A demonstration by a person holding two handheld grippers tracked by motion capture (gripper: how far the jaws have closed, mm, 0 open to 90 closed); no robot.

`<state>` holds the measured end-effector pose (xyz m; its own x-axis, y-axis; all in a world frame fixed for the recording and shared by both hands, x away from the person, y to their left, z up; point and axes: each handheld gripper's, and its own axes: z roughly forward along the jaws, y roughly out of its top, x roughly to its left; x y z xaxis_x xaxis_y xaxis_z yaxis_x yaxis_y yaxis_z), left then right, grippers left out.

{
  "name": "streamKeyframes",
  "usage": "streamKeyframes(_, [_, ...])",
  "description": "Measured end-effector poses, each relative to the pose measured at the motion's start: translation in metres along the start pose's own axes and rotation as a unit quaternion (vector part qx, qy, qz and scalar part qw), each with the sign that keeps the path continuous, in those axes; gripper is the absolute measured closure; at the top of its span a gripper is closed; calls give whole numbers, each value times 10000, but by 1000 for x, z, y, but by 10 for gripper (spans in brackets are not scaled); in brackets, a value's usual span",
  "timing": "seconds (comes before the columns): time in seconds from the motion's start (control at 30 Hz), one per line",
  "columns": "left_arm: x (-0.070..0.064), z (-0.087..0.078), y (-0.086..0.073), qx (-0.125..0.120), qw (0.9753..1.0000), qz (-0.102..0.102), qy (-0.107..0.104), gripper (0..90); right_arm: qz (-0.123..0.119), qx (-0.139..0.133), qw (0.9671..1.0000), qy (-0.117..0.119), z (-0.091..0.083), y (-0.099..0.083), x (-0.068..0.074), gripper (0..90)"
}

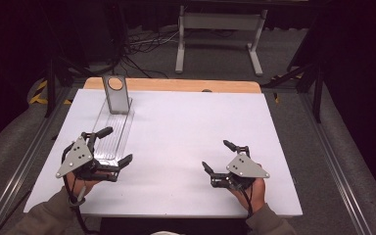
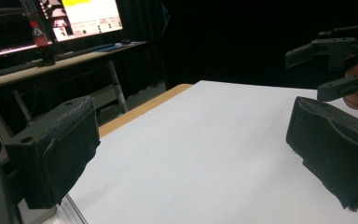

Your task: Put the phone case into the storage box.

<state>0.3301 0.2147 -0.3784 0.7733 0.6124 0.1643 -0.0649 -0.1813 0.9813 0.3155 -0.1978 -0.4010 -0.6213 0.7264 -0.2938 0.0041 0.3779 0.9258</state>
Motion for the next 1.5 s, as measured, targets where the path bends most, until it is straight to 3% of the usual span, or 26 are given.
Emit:
streamKeyframes(1.2, [-26,2,-30,485,9984,111,-253,33,-12,34,10000,-51,-18,-7,7,117])
streamKeyframes(1.33, [-30,2,-36,546,9981,45,-282,32,7,20,10000,-67,-19,-8,8,111])
streamKeyframes(1.43, [-33,2,-42,648,9974,155,-282,31,-6,32,10000,-50,-19,-8,8,108])
streamKeyframes(1.5, [-34,2,-45,669,9973,53,-296,31,-10,47,10000,-41,-19,-8,9,105])
